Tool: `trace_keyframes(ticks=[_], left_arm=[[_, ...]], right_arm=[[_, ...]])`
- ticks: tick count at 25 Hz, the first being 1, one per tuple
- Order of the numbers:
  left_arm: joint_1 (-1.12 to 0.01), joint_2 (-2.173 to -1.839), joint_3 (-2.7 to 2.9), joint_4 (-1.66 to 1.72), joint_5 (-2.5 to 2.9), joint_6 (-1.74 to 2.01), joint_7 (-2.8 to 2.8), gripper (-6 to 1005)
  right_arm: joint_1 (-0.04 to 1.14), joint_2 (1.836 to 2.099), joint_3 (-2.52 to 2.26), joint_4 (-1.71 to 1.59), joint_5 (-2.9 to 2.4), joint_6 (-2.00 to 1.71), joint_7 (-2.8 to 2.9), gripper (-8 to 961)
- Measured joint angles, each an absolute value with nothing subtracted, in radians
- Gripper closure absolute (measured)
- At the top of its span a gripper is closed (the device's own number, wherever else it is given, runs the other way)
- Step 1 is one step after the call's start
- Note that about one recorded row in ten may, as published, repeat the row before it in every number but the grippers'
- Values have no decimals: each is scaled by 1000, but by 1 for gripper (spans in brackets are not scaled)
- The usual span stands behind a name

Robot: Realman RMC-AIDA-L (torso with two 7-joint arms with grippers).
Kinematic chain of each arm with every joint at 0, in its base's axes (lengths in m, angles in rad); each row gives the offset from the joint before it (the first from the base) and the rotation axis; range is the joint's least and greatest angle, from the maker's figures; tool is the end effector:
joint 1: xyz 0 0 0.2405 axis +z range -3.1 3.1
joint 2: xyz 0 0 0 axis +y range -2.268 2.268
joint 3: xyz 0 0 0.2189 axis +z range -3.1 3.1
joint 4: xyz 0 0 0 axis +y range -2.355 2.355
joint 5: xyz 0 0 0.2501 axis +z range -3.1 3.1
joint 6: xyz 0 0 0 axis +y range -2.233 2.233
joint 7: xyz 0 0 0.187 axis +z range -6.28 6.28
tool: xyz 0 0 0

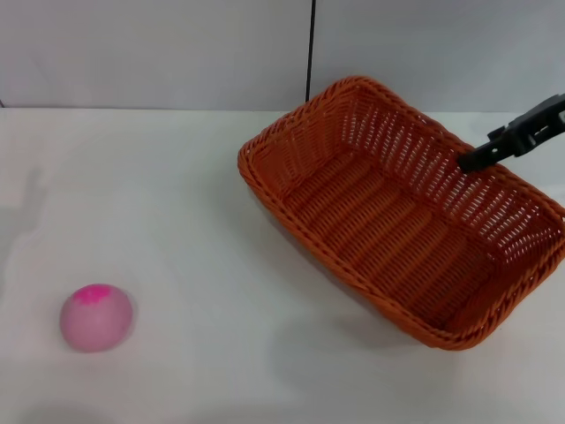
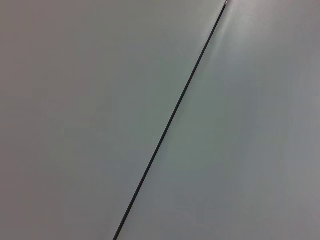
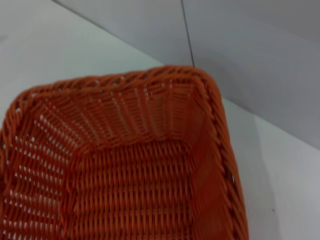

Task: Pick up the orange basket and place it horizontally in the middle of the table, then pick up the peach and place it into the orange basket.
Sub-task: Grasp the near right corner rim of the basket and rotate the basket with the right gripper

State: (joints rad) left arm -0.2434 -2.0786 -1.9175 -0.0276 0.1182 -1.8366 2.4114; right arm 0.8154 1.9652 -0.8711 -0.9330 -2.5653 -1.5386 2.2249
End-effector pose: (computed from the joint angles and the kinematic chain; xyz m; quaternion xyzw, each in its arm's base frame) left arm -0.3284 0.2679 0.0761 -0.5363 -0.2185 -0.5775 0.5754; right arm 0.2029 0.4367 0.0443 -0.9148 0.3594 -0.0738 0.1689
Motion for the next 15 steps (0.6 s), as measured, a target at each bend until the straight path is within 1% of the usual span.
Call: trace_keyframes(ticks=[4, 13, 15], left_arm=[[-244, -2079, -1917, -26, 119, -1834, 2411, 278], [-250, -2078, -1917, -26, 114, -1828, 2405, 277], [-251, -2079, -1917, -26, 114, -1828, 2405, 277]], right_arm=[[817, 1979, -876, -895, -2584, -1507, 2223, 184], [825, 1992, -924, -837, -2615, -1445, 2225, 185], [824, 1994, -925, -843, -2617, -1446, 2223, 215]])
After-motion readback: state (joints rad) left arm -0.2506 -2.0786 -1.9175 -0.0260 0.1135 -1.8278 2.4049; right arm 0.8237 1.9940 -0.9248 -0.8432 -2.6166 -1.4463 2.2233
